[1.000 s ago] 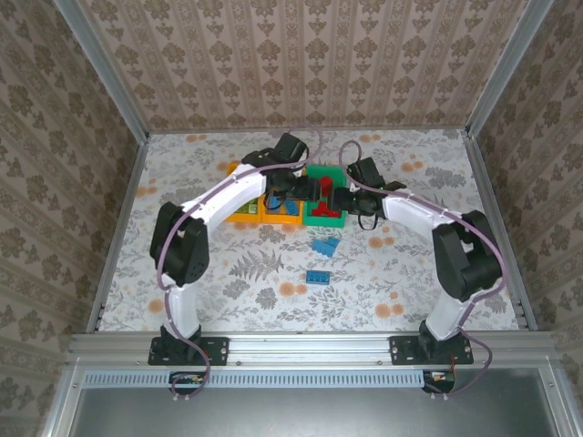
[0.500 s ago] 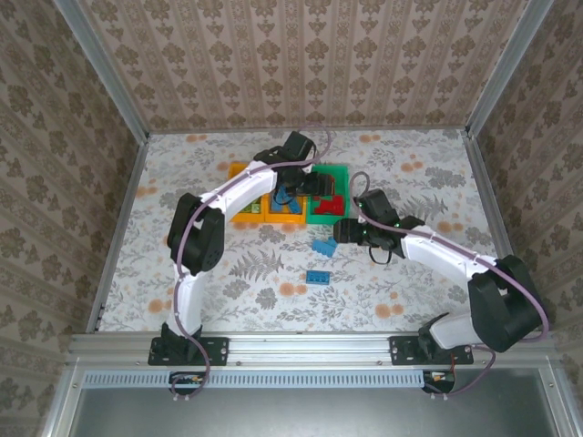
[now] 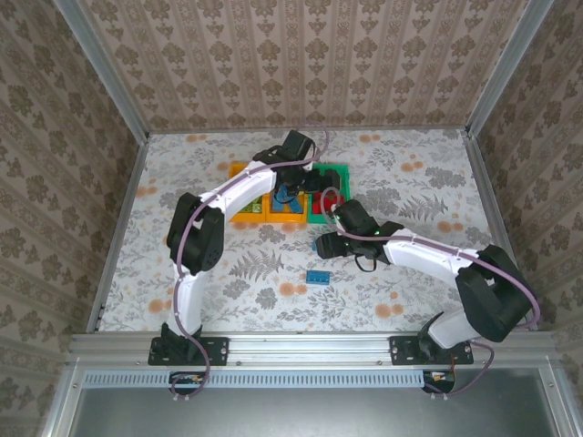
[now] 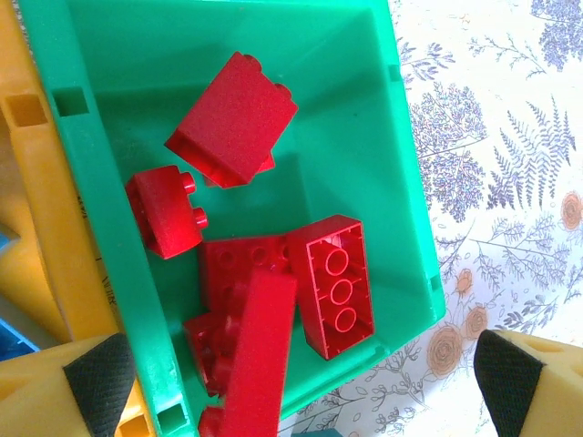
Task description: Sort the legos into containers by color
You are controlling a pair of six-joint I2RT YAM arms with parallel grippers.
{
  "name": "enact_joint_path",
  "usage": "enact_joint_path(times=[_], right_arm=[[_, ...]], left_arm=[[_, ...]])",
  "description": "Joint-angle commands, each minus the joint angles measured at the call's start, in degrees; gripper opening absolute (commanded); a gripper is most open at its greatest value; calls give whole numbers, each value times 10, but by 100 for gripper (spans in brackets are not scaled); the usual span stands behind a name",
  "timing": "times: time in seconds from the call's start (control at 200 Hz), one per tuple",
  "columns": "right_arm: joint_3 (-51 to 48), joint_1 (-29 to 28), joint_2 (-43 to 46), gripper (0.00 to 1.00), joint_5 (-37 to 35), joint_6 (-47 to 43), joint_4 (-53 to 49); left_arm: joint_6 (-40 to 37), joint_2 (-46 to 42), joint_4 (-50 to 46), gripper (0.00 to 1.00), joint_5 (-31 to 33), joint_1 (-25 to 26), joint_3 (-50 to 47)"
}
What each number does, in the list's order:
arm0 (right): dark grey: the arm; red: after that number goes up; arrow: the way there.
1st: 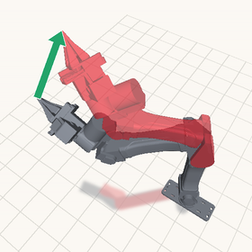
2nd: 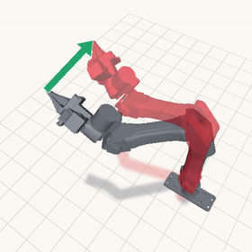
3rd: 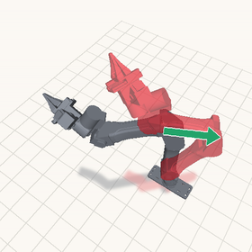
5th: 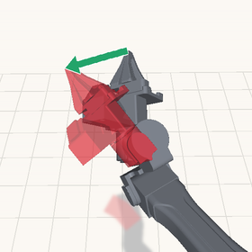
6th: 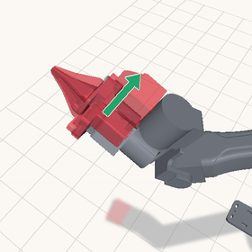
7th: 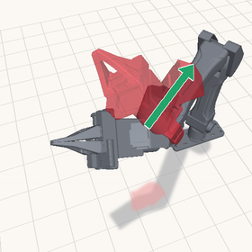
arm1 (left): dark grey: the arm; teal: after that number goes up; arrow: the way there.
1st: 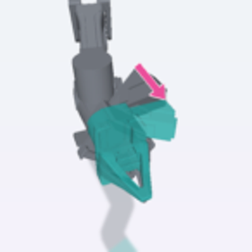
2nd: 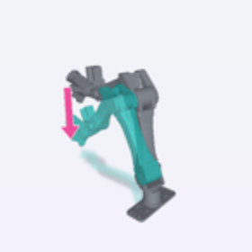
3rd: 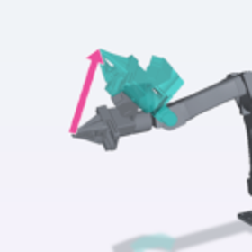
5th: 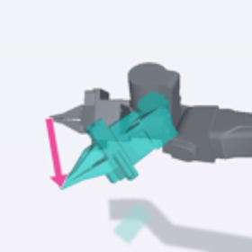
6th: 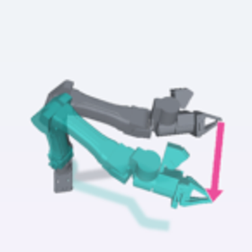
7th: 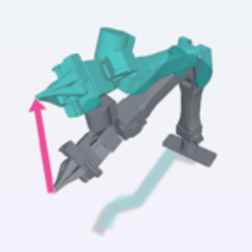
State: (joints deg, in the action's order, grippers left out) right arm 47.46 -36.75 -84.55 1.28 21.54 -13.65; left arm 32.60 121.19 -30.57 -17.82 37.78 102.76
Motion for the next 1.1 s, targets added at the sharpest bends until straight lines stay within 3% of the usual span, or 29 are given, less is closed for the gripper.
enact_joint_path(times=[0.0,0.365,0.495,0.785,0.995,1.095], right_arm=[[31,-18,-27,73,-27,-38,-20],[91,-53,-121,66,-66,-82,-75],[98,-57,-143,58,-75,-85,-85],[105,-71,-130,31,-98,-87,-93],[126,-67,-89,27,-96,-78,-76],[147,-46,-83,27,-43,-59,-45]], left_arm=[[17,-15,6,100,-7,-12,-27],[27,-84,33,100,-2,-51,-112],[24,-111,35,100,5,-65,-140],[21,-145,37,100,13,-90,-184],[20,-176,42,100,23,-106,-220],[16,-191,40,100,29,-112,-240]])
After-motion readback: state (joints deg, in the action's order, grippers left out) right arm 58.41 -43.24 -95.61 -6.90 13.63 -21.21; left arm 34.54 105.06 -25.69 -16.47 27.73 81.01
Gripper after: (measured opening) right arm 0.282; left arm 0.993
